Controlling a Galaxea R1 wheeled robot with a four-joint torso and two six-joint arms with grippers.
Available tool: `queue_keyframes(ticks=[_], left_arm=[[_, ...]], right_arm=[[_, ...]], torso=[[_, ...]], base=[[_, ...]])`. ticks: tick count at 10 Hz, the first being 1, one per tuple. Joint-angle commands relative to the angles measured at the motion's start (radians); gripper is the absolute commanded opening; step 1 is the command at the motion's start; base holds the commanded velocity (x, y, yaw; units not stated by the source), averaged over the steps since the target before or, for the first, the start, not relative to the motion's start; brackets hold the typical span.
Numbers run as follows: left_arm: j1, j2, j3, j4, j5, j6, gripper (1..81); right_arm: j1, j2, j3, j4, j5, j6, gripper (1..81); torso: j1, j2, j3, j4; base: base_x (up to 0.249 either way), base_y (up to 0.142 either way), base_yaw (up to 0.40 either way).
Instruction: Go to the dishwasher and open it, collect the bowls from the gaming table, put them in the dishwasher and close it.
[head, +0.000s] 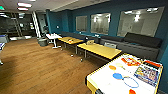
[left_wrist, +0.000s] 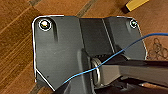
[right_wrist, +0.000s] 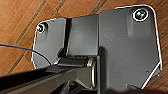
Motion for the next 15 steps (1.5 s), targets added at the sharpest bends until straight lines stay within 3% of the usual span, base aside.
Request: queue_keyframes(ticks=[1, 8, 15], left_arm=[[-0.051, -0.010, 0.005, 0.009, 0.052, 0.001, 81.1], [-0.051, -0.010, 0.005, 0.009, 0.052, 0.001, 81.1], [-0.052, -0.010, 0.005, 0.006, 0.052, 0.000, 81.1]], right_arm=[[0.049, 0.010, 0.006, -0.007, -0.048, -0.003, 81.1], [0.049, 0.012, 0.006, -0.007, -0.048, -0.003, 81.1], [0.050, 0.008, 0.004, -0.006, -0.048, -0.003, 81.1]], torso=[[0.000, 0.000, 0.000, 0.000], [0.000, 0.000, 0.000, 0.000], [0.000, 0.001, 0.000, 0.000]], base=[[0.198, 0.076, 0.000], [0.176, 0.029, 0.000], [0.013, 0.000, 0.000]])
